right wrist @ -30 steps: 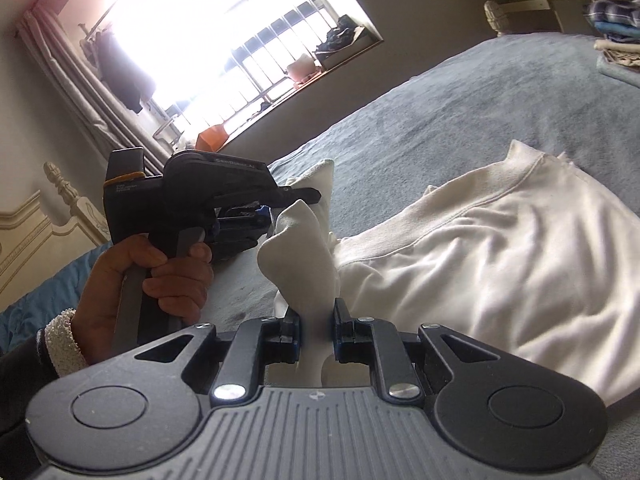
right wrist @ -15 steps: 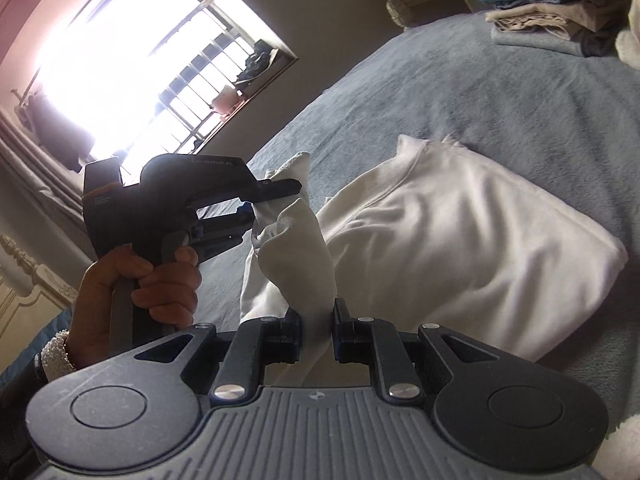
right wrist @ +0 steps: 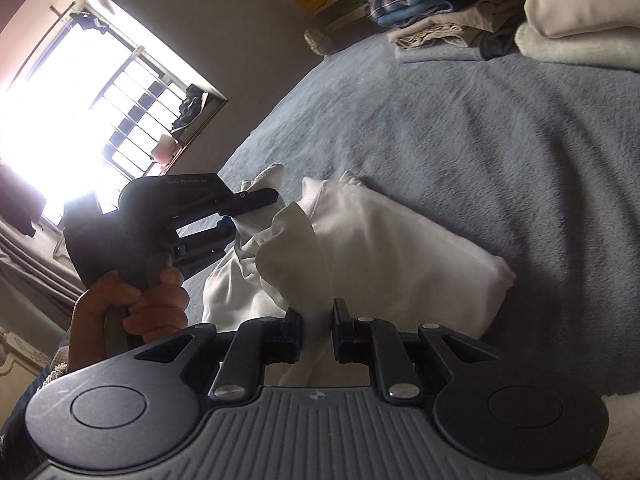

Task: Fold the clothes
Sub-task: 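Lift the sweatshirt corner held by both grippers off the bed, then open both grippers to release the sweatshirt corner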

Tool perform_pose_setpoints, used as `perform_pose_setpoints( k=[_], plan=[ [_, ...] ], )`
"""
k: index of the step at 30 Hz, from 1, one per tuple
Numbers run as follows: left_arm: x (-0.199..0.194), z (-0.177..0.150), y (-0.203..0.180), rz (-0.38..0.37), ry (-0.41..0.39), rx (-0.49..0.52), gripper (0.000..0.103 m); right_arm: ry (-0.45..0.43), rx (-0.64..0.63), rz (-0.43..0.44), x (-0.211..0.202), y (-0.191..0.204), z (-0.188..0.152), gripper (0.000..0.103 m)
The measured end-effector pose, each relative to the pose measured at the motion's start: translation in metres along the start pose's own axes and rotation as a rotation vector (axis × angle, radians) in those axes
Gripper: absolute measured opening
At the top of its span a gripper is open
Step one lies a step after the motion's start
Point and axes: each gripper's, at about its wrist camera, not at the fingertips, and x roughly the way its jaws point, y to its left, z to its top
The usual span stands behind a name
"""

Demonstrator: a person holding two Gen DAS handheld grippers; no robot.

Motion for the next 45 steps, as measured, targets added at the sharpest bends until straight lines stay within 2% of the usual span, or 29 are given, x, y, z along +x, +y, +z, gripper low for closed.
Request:
perform_pose_setpoints(
  k=[8, 9, 10, 12, 15, 22, 26, 30, 32, 33, 35, 37, 40, 42, 44, 45],
  plan=[
    [0.022, -0.008, -0.011, -0.002, 0.01, 0.041, 0.009, -0.017, 0.096, -0.048, -0.002, -0.022, 0.003, 0.015],
    [0.025, -0.009, -0.012, -0.01, 0.016, 0.051, 0.011, -0.02, 0.106, -0.055, -0.002, -0.025, 0.003, 0.015],
    [0.028, -0.01, -0.012, -0.019, 0.028, 0.061, 0.02, -0.022, 0.118, -0.061, -0.003, -0.028, 0.003, 0.014],
    [0.033, -0.011, -0.011, -0.036, 0.07, 0.068, 0.027, -0.011, 0.164, -0.074, -0.001, -0.035, 0.003, 0.014],
    [0.025, -0.01, -0.007, -0.08, 0.081, 0.043, 0.031, 0.002, 0.229, -0.09, 0.002, -0.045, 0.002, 0.014],
    [-0.047, -0.007, 0.005, -0.172, 0.001, 0.051, 0.038, 0.002, 0.308, -0.129, 0.005, -0.057, 0.001, 0.014],
    [-0.104, -0.011, 0.032, -0.142, -0.049, 0.039, 0.042, -0.005, 0.333, -0.161, 0.007, -0.059, 0.0, 0.014],
    [-0.154, -0.023, 0.064, -0.045, -0.073, 0.043, 0.043, -0.003, 0.354, -0.17, 0.008, -0.059, 0.002, 0.017],
    [-0.174, -0.031, 0.078, 0.001, -0.081, 0.049, 0.045, -0.016, 0.351, -0.188, 0.005, -0.058, 0.006, 0.02],
    [-0.182, -0.035, 0.085, 0.016, -0.08, 0.047, 0.046, -0.032, 0.349, -0.208, 0.002, -0.058, 0.009, 0.026],
    [-0.191, -0.044, 0.096, 0.032, -0.069, 0.031, 0.049, -0.082, 0.34, -0.24, -0.007, -0.056, 0.015, 0.03],
    [-0.193, -0.054, 0.105, 0.029, -0.052, 0.001, 0.052, -0.13, 0.303, -0.26, -0.015, -0.053, 0.023, 0.039],
    [-0.184, -0.07, 0.115, -0.014, -0.024, -0.062, 0.053, -0.165, 0.239, -0.259, -0.023, -0.048, 0.041, 0.044],
    [-0.175, -0.078, 0.119, -0.043, -0.009, -0.096, 0.053, -0.132, 0.184, -0.222, -0.021, -0.045, 0.057, 0.051],
    [-0.165, -0.083, 0.123, -0.073, 0.005, -0.129, 0.053, -0.053, 0.107, -0.154, -0.006, -0.039, 0.073, 0.057],
    [-0.159, -0.085, 0.125, -0.086, 0.006, -0.148, 0.053, -0.012, 0.065, -0.115, 0.002, -0.037, 0.08, 0.067]
  ],
)
